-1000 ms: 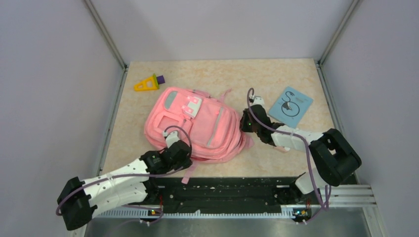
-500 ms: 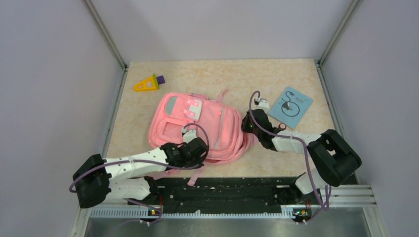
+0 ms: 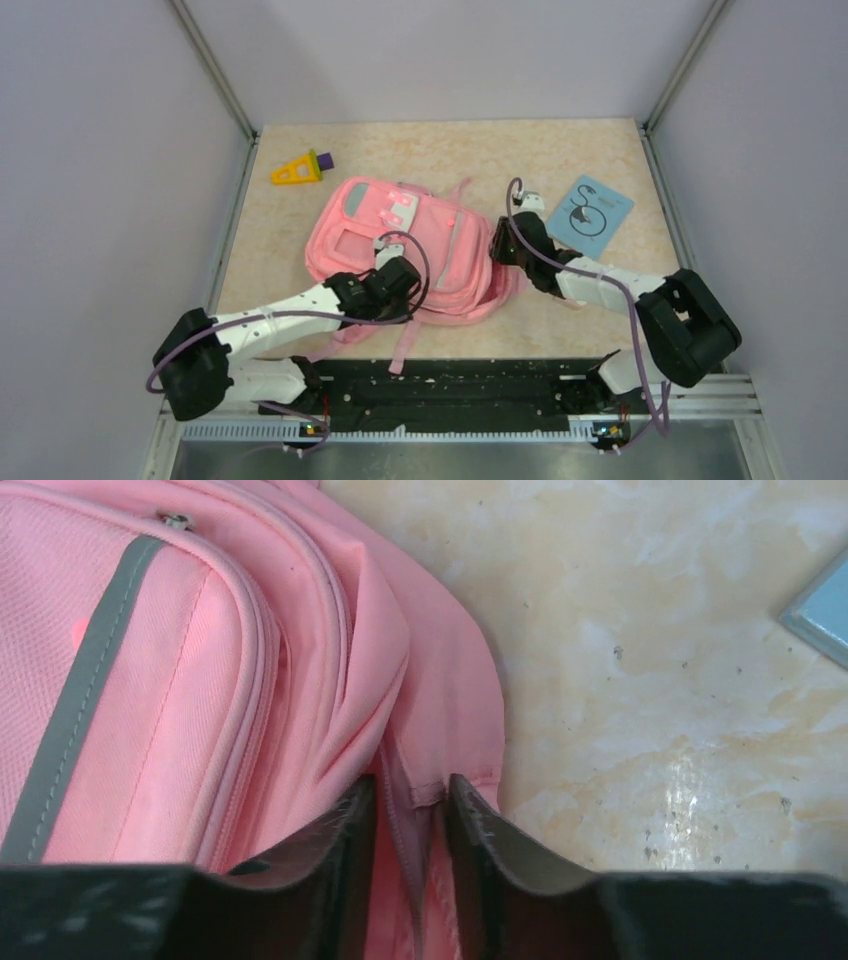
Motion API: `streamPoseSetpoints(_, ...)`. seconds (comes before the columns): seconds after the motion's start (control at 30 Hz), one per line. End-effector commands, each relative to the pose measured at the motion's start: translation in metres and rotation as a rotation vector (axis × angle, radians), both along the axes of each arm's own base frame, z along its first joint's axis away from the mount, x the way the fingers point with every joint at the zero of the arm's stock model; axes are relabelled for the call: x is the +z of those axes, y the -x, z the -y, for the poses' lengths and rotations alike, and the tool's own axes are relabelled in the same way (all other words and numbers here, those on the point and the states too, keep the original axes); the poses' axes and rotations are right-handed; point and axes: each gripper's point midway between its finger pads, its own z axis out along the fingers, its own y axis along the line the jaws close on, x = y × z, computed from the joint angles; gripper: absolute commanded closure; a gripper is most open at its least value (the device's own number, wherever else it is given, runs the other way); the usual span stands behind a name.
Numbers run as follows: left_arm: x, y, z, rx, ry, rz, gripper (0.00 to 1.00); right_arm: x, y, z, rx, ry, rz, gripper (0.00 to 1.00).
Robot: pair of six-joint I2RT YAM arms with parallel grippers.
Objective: Pack the student bag
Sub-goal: Zip the student bag at the center of the board.
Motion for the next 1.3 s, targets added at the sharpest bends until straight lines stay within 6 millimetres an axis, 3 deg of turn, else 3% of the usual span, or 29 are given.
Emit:
streamPoseSetpoints(0.0, 0.059, -0.048, 0.01, 0.022, 0.213, 0.238, 1.0, 0.039, 0.017, -0.025, 0.17, -0.046, 0.003, 0.61)
streamPoseSetpoints(0.13, 0.067, -0.054, -0.02, -0.002, 0.212, 0.241, 1.0, 0.056, 0.025, -0.021, 0.2, -0.047, 0.02, 0.34)
streamPoseSetpoints(0.3, 0.071, -0.056, -0.029, -0.102, 0.172, 0.214, 1.0, 0.073, 0.04, -0.023, 0.274, -0.066, 0.041, 0.15)
streamPoseSetpoints(0.53, 0.074, -0.057, -0.016, -0.243, 0.214, 0.179, 1.0, 0.095, 0.058, -0.054, 0.422, -0.241, 0.075, 0.13)
streamPoseSetpoints(0.83, 0.082, -0.058, -0.016, -0.248, 0.239, 0.241, 1.0, 0.089, 0.058, -0.067, 0.419, -0.338, 0.051, 0.13)
streamPoseSetpoints(1.27, 0.069, -0.052, -0.033, -0.189, 0.163, 0.174, 1.0, 0.09, 0.08, -0.053, 0.323, -0.498, 0.041, 0.13)
